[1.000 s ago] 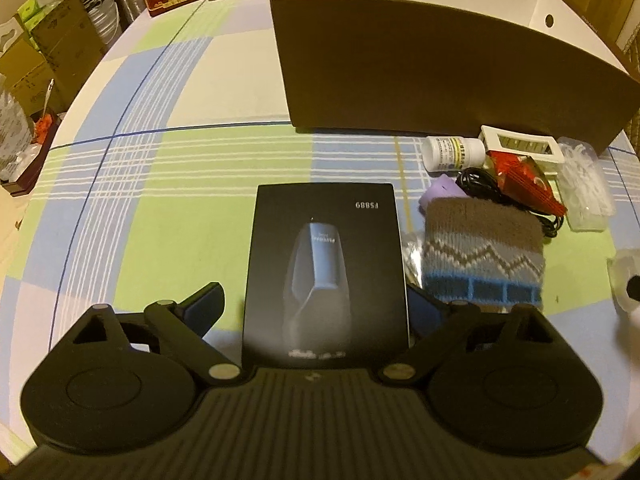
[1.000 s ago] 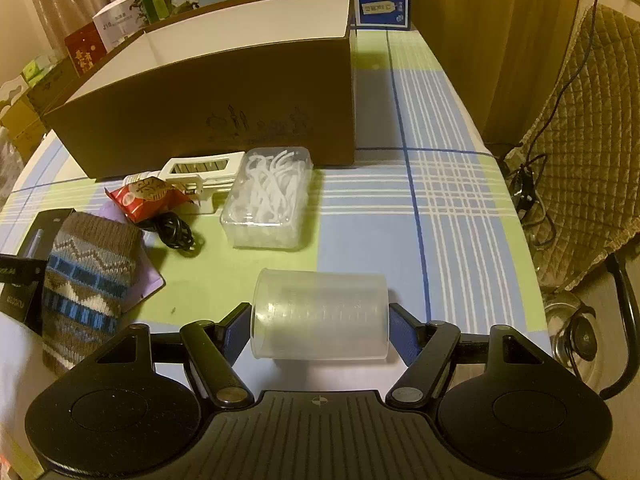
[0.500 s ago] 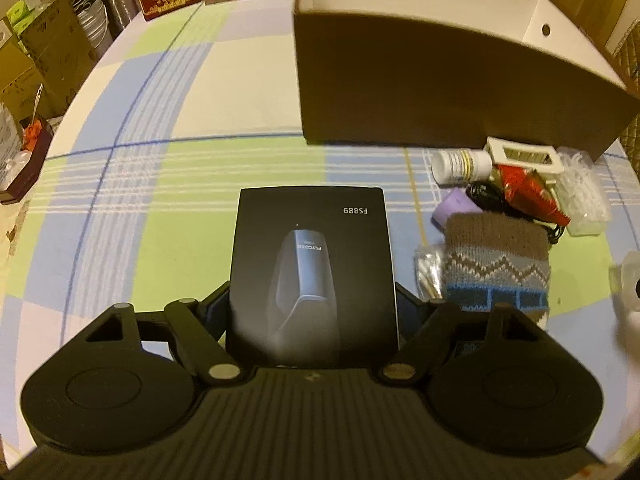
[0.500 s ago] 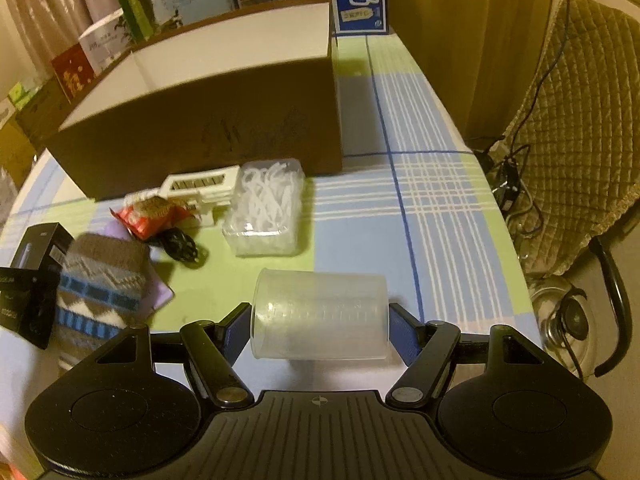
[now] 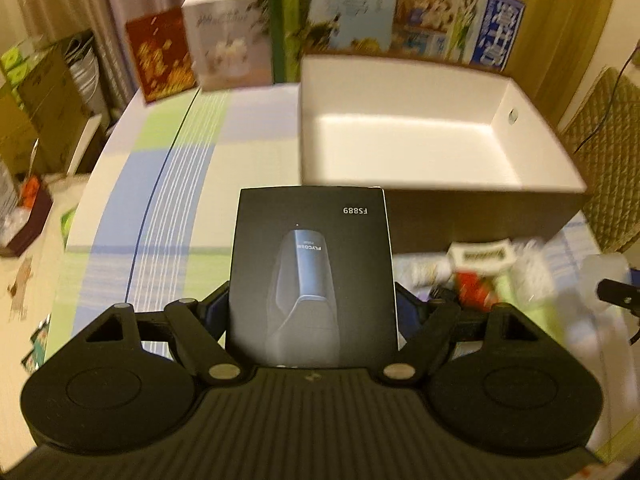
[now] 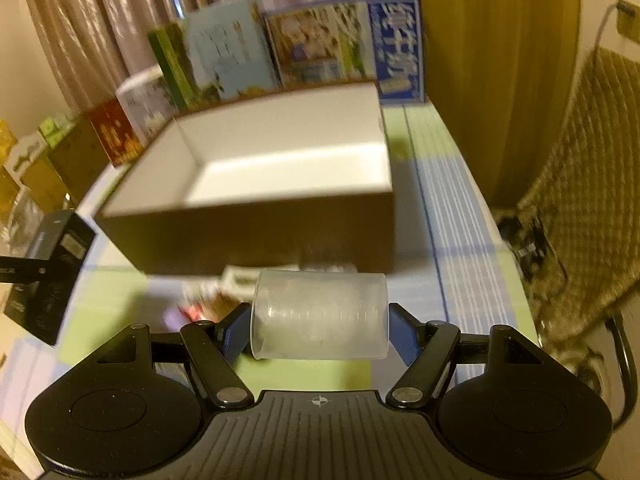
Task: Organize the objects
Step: 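Lower the black box into the brown box with the left tool while the right tool drops the cup in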
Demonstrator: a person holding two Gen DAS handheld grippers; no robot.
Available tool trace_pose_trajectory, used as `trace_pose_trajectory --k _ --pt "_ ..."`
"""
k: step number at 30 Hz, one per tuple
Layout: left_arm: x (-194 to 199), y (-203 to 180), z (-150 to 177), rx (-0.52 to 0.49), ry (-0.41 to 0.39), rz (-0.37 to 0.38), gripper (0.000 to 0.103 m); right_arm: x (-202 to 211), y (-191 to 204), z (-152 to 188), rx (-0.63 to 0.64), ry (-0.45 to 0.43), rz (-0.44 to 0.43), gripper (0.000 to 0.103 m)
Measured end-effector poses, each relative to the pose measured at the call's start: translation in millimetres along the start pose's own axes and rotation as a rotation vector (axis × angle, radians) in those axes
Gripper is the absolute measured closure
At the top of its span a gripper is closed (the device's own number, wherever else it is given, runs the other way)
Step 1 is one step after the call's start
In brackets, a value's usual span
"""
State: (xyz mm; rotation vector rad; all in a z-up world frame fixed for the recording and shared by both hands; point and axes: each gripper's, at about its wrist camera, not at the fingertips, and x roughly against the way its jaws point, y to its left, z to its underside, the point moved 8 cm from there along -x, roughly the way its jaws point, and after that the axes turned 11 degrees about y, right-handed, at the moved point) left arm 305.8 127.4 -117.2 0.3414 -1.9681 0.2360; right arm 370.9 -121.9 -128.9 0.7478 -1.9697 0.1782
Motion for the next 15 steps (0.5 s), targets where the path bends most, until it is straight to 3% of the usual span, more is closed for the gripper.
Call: trace_pose_trajectory --k 8,15 --pt "1.6 -40.0 -78.4 -0.027 -0.067 0.081 0.027 -9.9 24.9 -71.4 0.039 -0.089 -0.049 0.034" --pt "-26.1 -69.8 -134.7 -0.021 -0.049 0.124 0.027 -46.6 30.3 -113.0 0.054 -0.078 -0.049 0.034"
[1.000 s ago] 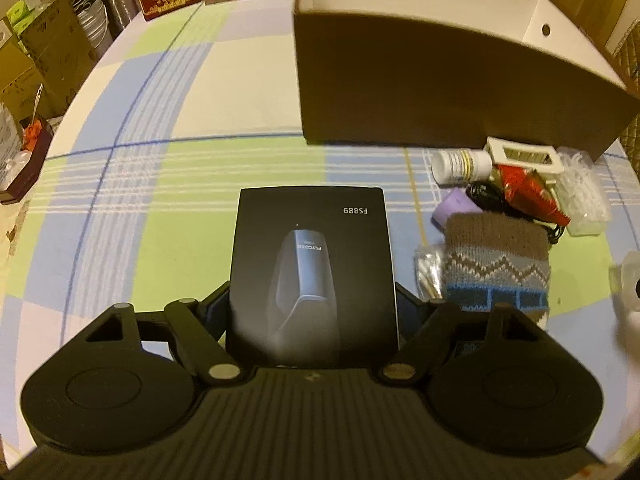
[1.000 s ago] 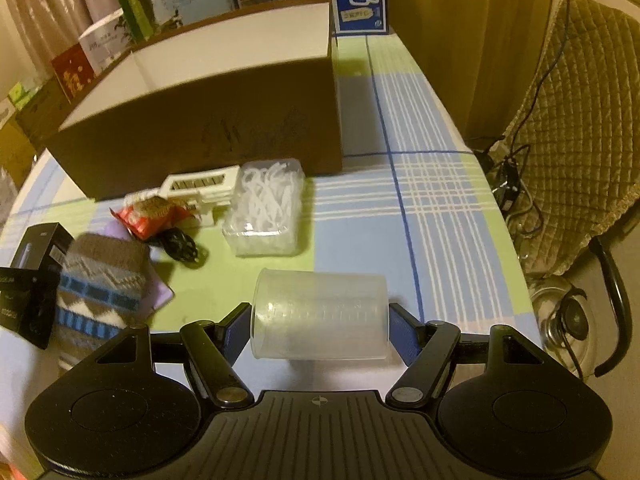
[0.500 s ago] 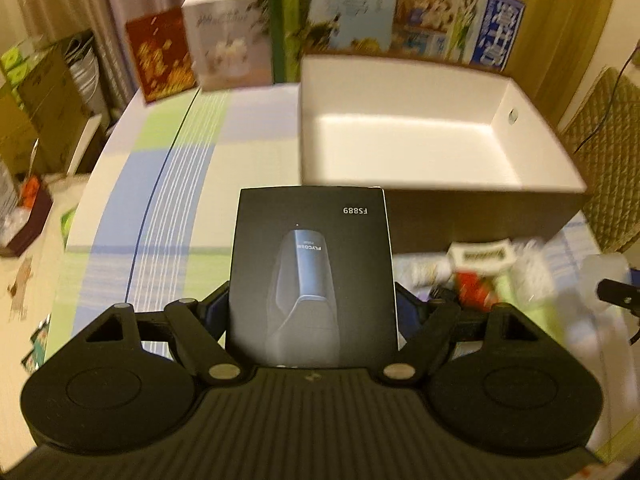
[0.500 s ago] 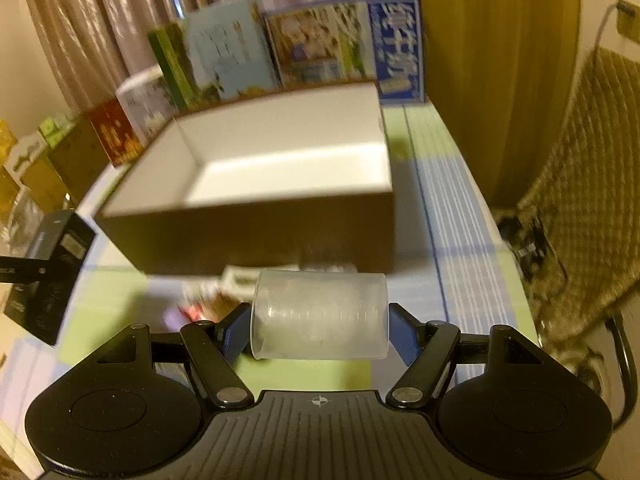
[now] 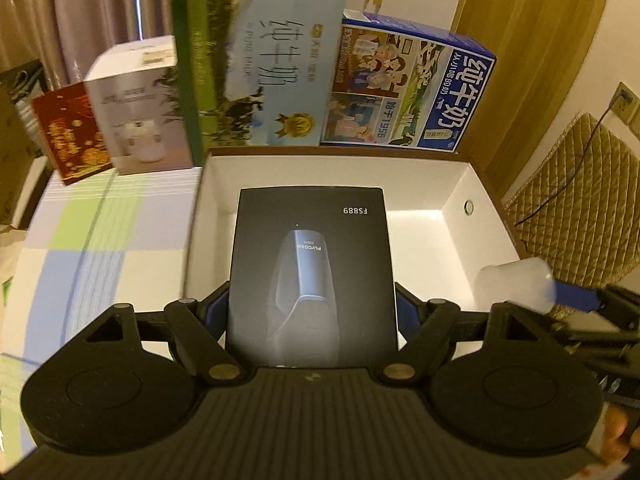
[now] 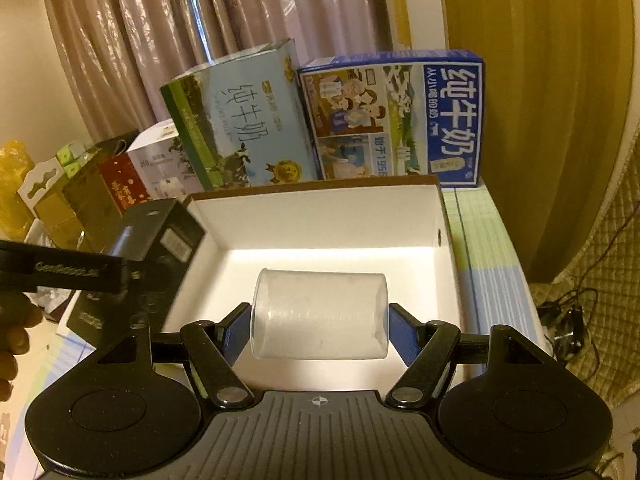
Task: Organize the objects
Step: 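Lower the black box into the brown box with the left tool while the right tool drops the cup in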
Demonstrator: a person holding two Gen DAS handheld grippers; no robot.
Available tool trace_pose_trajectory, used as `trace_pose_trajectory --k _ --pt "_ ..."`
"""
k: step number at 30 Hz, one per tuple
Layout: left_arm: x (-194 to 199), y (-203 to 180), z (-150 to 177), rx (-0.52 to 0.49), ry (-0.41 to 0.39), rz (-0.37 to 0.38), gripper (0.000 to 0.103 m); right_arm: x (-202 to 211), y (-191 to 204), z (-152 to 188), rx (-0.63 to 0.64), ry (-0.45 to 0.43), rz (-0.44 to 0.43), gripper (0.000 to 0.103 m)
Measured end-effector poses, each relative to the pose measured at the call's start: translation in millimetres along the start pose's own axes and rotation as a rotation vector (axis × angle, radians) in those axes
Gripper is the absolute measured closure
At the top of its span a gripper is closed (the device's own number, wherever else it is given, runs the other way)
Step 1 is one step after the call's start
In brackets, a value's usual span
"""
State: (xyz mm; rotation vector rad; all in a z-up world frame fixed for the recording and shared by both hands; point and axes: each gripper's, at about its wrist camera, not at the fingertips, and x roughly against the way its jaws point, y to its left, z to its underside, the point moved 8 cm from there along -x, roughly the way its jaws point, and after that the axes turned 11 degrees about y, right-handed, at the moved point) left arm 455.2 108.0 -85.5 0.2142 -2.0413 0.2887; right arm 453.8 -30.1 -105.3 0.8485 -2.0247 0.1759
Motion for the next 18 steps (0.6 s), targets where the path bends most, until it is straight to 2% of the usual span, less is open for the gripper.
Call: trace_pose_trajectory --k 7,14,18 --pt "-57.0 -7.2 -23.5 0.029 0.079 -0.024 0.027 -54.2 -14.4 -11.9 -0.022 0.089 0.024 0.034" --pt "-113.7 -5.9 -21.5 0.097 0.185 -0.028 0.027 -85.5 -20.4 -12.7 -0.019 0.155 0.047 0.034" --pt "-134.3 -8.9 -18.5 0.111 0.217 -0.028 0.027 -95.0 -22.2 -13.7 -0.018 0.18 0.056 0.034"
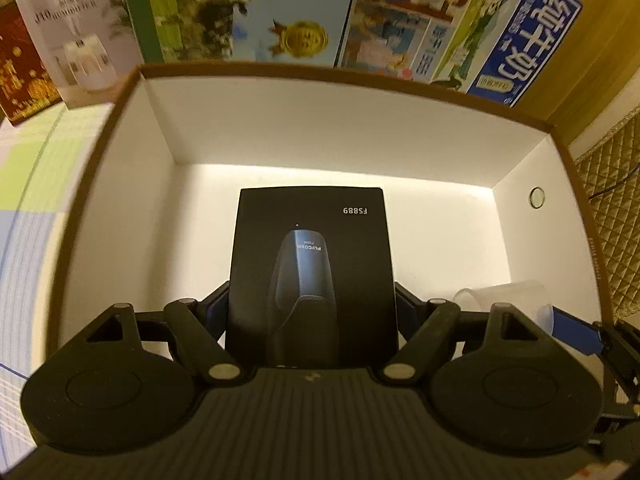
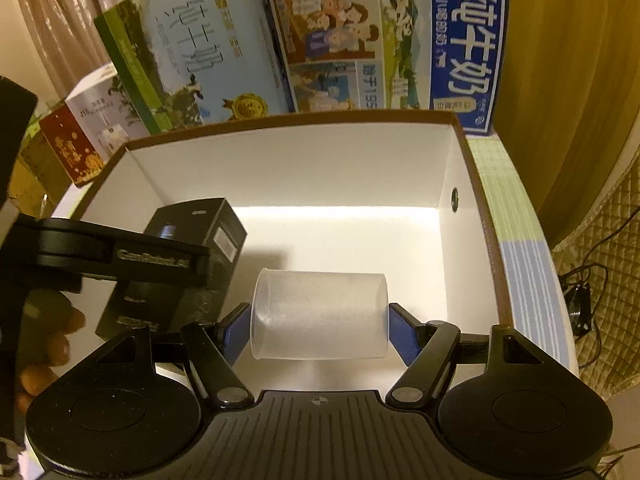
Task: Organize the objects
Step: 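Lower the black box into the brown box with the left tool while the right tool drops the cup in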
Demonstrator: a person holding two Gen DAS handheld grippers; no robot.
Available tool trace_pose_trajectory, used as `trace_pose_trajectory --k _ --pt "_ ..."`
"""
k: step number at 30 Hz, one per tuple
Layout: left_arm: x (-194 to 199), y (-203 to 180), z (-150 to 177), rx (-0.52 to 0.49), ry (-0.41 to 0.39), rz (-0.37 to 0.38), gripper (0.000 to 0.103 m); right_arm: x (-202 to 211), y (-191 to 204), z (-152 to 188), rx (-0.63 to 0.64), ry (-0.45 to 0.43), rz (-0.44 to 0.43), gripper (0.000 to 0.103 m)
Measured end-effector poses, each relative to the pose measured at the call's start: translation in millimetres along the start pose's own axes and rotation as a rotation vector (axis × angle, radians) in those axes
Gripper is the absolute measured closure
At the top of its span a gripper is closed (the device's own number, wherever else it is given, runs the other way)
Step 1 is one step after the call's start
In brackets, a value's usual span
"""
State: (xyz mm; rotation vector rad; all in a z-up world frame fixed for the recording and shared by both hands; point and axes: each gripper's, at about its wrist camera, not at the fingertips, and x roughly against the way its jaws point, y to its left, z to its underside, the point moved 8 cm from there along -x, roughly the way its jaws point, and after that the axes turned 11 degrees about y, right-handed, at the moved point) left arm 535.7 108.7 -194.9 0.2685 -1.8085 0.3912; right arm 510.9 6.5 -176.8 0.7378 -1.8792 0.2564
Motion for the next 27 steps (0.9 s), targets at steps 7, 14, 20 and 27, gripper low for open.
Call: trace_pose_trajectory --k 7,14,20,27 --pt "-16.3 -4.4 -1.3 -0.005 0.036 0.038 0.022 -10.2 1.4 -1.2 -0.002 0.027 -0.001 0.034" --pt "-9.0 0.5 -4.0 -0.044 0.03 0.016 0.018 -14.8 4.8 -3.4 -0.011 0.032 -0.014 0.034" --pt "9.1 11.2 -3.3 -0.053 0.005 0.001 0.018 -4.2 8.2 -5.7 -0.01 -0.031 -0.04 0.008" --pt "33.3 16.4 10.4 -0.096 -0.033 -0.019 0.014 16.7 8.5 8.6 -0.001 -0.038 -0.037 0.008"
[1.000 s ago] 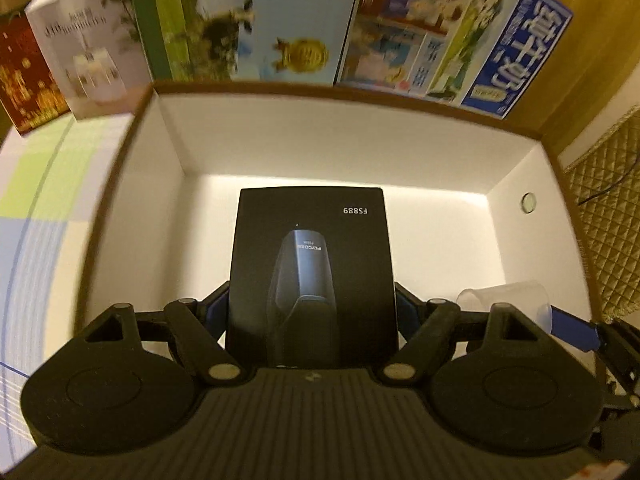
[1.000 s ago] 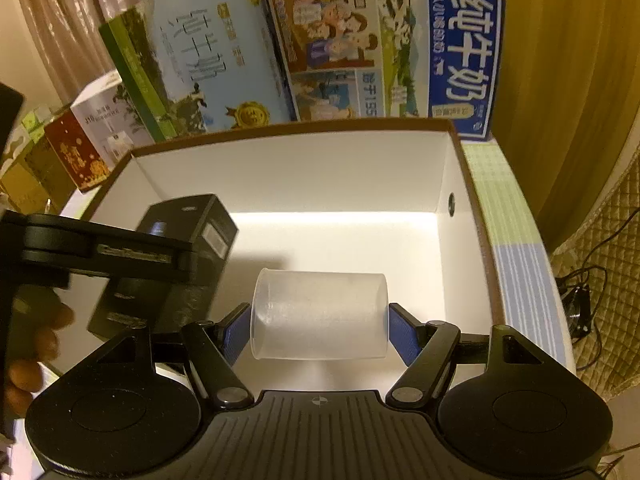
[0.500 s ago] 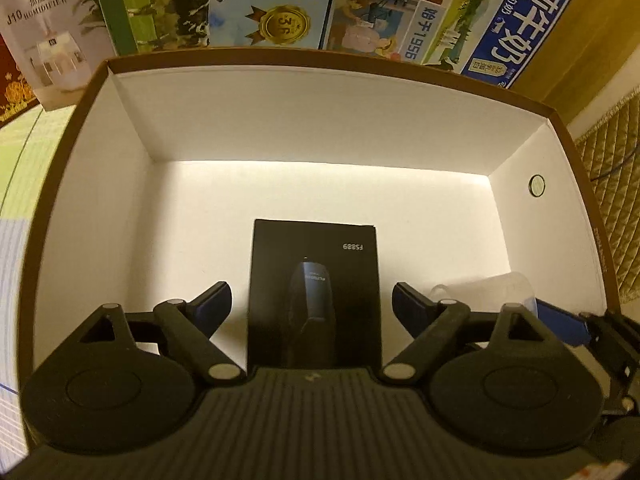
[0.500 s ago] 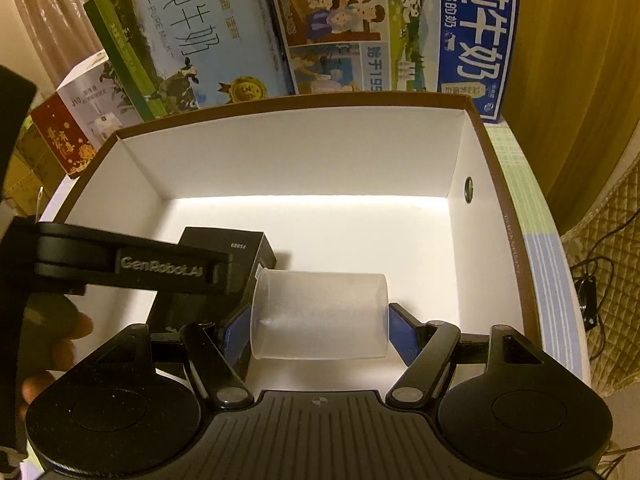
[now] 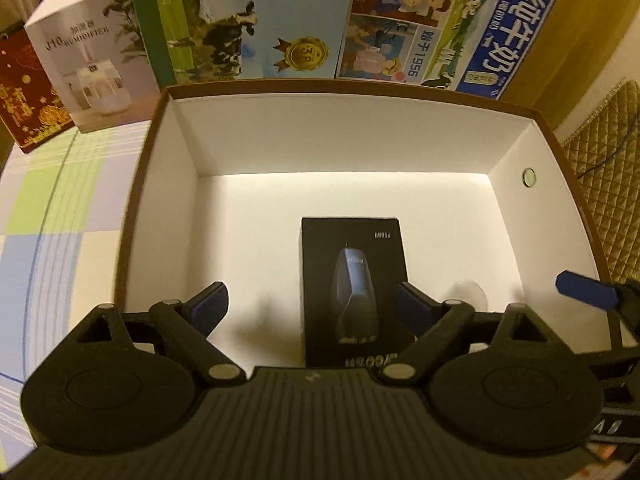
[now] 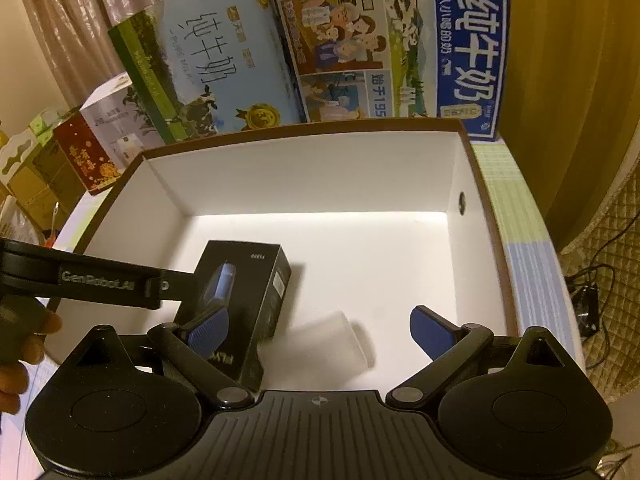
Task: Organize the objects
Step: 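Lower the black box into the brown box with the left tool while the right tool drops the cup in, then open and lift both tools out of the brown box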
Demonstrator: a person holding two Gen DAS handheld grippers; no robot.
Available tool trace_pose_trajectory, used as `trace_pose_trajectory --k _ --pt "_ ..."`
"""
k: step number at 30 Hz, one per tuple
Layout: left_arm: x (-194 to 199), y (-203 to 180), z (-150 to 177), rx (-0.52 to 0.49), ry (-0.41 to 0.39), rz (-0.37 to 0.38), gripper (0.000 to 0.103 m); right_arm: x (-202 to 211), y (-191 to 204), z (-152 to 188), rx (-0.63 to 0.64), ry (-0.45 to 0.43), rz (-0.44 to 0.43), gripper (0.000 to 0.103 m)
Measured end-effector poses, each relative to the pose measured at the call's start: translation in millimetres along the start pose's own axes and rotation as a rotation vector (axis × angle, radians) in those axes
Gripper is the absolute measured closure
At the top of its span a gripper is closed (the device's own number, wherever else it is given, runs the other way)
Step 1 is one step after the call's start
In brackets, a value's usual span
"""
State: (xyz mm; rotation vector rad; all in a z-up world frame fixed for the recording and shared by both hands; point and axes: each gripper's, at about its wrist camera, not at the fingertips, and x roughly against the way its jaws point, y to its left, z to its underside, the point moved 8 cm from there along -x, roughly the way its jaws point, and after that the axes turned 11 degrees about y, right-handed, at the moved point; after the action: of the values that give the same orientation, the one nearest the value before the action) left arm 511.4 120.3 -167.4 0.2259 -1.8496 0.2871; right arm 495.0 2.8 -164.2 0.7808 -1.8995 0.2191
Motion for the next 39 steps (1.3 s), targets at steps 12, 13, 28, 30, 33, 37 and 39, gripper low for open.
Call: trace_pose_trajectory --k 12,13,28,30,33,37,39 --pt "50.4 8.9 41.9 -0.003 -0.057 -0.01 0.013 44.7 3.2 26.2 -0.032 -0.045 -0.009 0.007" --pt "54.5 9.6 45.0 0.0 -0.062 -0.007 0.012 48.4 3.3 28.3 -0.036 -0.047 -0.01 0.007" --pt "103.3 6.1 99.1 0.009 -0.107 0.023 0.012 93.0 17.9 64.4 -0.05 -0.077 -0.038 0.007" --pt "108.2 4.8 107.3 0.009 -0.11 0.025 0.012 98.0 19.3 69.8 -0.054 -0.078 -0.04 0.007" --pt "113.7 2.1 118.7 0.007 -0.108 0.029 0.012 106.1 20.7 78.0 -0.06 -0.079 -0.048 0.007" --pt "119.9 -1.4 131.6 0.007 -0.109 0.035 0.012 117.0 21.6 87.9 -0.067 -0.085 -0.054 0.007" --pt "123.4 -3.0 137.3 0.006 -0.111 0.035 0.012 122.4 22.9 91.9 -0.068 -0.089 -0.057 0.007"
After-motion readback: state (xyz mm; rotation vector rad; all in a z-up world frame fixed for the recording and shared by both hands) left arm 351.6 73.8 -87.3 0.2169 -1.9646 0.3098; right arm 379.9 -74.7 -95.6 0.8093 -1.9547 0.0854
